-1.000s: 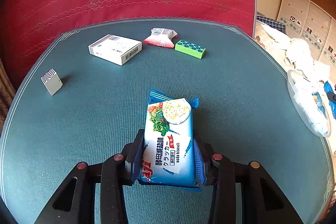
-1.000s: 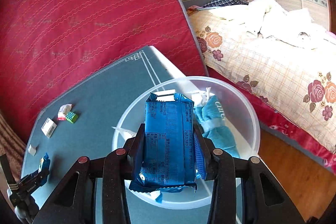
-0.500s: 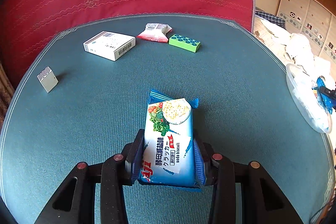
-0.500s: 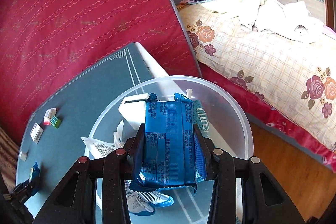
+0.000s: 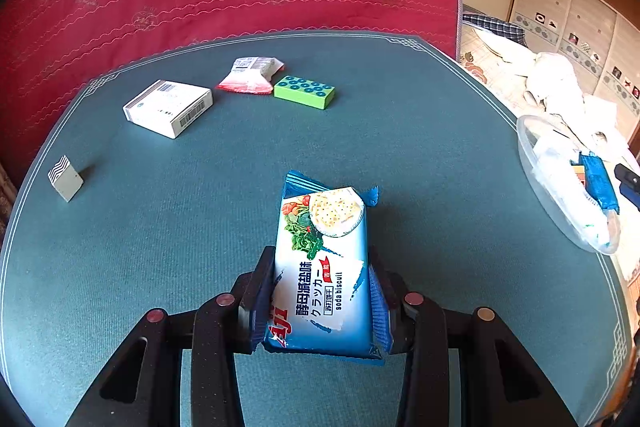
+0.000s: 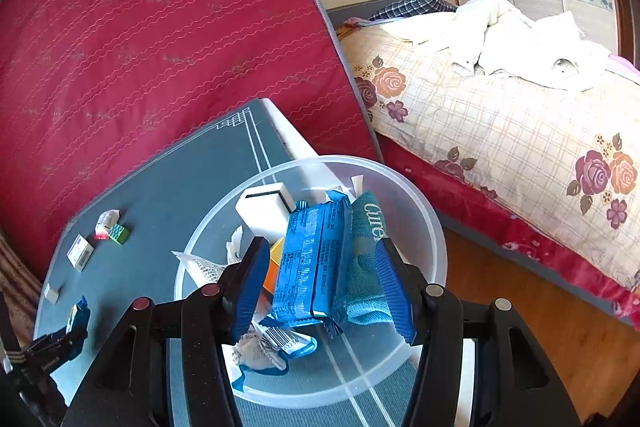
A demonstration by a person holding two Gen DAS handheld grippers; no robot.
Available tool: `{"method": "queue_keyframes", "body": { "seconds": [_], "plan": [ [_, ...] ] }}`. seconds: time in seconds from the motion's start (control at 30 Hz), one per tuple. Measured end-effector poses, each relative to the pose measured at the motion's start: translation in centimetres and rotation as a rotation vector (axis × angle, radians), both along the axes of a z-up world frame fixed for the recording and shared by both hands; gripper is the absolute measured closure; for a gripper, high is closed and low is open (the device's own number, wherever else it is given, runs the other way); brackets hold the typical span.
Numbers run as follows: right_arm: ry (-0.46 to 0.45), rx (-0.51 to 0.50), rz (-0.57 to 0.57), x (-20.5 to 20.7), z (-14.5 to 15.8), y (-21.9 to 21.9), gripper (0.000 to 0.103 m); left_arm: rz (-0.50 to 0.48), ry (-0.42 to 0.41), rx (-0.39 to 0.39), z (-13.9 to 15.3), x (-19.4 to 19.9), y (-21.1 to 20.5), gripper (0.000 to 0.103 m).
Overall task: Organize objects
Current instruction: 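Open the right gripper over the bowl while the left gripper releases the biscuit packet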
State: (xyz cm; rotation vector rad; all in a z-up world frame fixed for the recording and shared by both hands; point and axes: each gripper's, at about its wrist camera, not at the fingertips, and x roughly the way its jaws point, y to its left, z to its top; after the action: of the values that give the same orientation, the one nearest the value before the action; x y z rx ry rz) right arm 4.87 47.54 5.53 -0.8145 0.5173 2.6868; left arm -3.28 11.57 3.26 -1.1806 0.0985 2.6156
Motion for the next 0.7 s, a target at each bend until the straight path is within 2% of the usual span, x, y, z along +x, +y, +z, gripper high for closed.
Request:
{"method": "queue_keyframes", "body": {
  "seconds": [0.13, 0.27, 0.47, 0.7],
  "plan": [
    [-0.002, 0.112, -0.065, 1.6, 0.0, -0.6, 0.044, -0.050, 0.017, -0.001, 1.0, -0.3, 2.7, 0.059],
    [-0.009, 0.165, -0.109, 2.5, -0.8, -0.6, 0.043, -0.112, 0.036, 0.003, 2.4, -0.7, 6.1, 0.059],
    [-0.030, 0.119, -0.144, 2.6, -2.0, 0.3, 0.043, -0.210, 0.051, 0.035, 4.2, -1.7, 11.4, 0.059],
    [-0.010, 0.121, -0.163, 3.0, -1.4, 1.0, 0.043, -0.284, 0.065, 0.057, 5.3, -3.2, 17.5, 0.059]
  ]
}}
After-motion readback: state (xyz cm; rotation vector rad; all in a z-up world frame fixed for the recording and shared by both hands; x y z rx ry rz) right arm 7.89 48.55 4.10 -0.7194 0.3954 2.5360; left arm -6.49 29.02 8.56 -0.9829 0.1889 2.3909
